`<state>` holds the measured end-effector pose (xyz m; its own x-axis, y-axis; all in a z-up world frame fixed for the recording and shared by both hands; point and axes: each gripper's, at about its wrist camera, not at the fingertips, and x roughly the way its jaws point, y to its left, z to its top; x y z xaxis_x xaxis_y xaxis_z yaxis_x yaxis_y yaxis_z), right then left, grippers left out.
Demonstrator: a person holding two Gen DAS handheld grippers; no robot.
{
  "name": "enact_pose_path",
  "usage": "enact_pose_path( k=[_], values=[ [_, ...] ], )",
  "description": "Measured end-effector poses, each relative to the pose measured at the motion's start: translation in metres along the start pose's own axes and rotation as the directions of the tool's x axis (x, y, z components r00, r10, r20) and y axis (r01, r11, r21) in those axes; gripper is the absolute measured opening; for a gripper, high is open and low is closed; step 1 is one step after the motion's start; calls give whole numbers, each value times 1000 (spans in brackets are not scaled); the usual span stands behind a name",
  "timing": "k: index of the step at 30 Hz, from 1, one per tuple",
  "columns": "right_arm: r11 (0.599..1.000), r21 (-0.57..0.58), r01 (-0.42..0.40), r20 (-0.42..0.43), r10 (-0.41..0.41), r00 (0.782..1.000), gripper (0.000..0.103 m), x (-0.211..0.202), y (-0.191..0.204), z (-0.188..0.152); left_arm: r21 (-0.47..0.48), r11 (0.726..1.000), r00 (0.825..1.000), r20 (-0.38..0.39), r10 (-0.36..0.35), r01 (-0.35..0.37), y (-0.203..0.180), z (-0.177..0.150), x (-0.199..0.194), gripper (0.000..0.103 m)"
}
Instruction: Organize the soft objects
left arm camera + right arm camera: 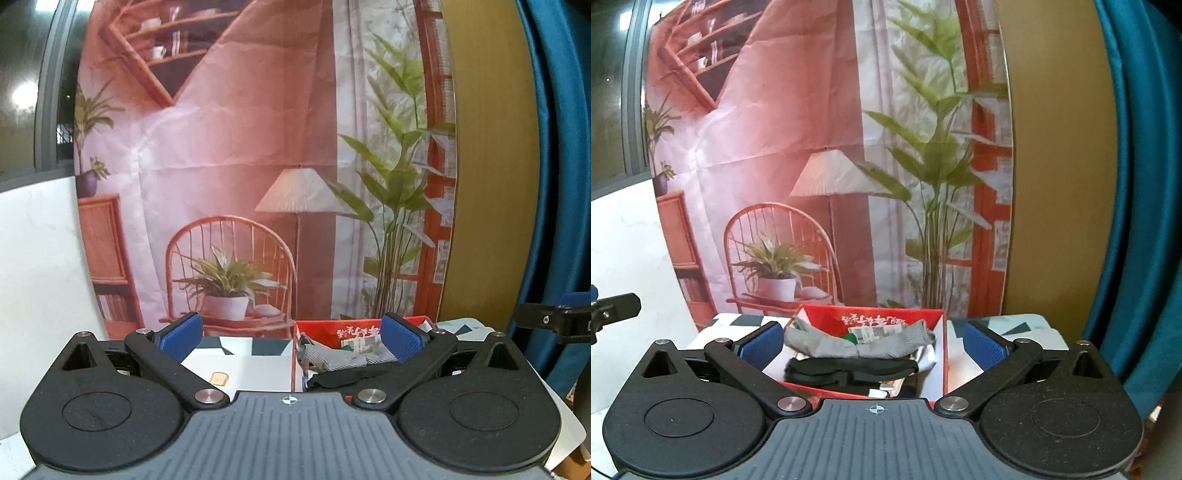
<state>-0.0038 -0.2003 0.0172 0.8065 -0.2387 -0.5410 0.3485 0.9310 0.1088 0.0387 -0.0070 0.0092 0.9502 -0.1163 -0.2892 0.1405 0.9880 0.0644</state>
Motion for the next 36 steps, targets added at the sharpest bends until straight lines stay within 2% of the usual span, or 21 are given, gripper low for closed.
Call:
enact_pose_path(
  k=[6,12,36],
  values=[
    [1000,-18,-4,51,5,999,103,-33,5,1,-6,1000,1000,9,-5,5,-5,-1,-29,103],
    [999,-34,8,77,-5,997,103,-48,7,1,-15,1000,1000,13,-9,9,-6,-3,-34,103],
    [998,-33,57,58,-55,997,103,-45,7,0,-16,1000,1000,-22,-12,12,-2,-6,-29,103]
  ],
)
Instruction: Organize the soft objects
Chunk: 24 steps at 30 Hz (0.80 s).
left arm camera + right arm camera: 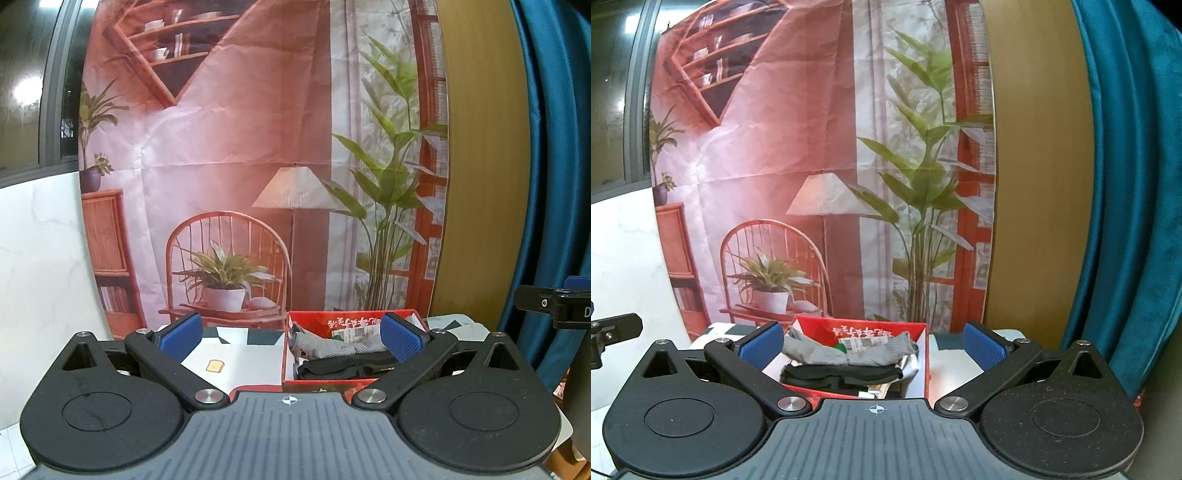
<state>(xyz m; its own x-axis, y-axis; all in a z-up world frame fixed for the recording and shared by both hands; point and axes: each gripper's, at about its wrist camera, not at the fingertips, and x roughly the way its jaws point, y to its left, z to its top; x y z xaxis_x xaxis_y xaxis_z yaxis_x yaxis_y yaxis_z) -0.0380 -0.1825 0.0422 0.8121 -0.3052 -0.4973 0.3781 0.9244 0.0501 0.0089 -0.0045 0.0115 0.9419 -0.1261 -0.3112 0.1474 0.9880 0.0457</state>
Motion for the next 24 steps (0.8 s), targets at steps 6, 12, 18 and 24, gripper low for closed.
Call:
enact_pose_path(
  k=[6,12,18,24],
  values=[
    [1000,-3,2,-3,-2,1000,103,0,-1,0,0,1000,1000,-6,-2,2,-1,-1,0,103],
    [1000,-3,2,-3,-2,1000,103,1,0,0,-6,1000,1000,-13,-4,4,0,-2,1,103],
    [1000,-5,3,-4,-3,1000,103,1,0,-1,-12,1000,1000,-13,-17,17,0,-2,1,103],
    [1000,-5,2,-4,-2,1000,103,1,0,-1,-12,1000,1000,-8,-22,22,1,-3,0,103]
  ],
)
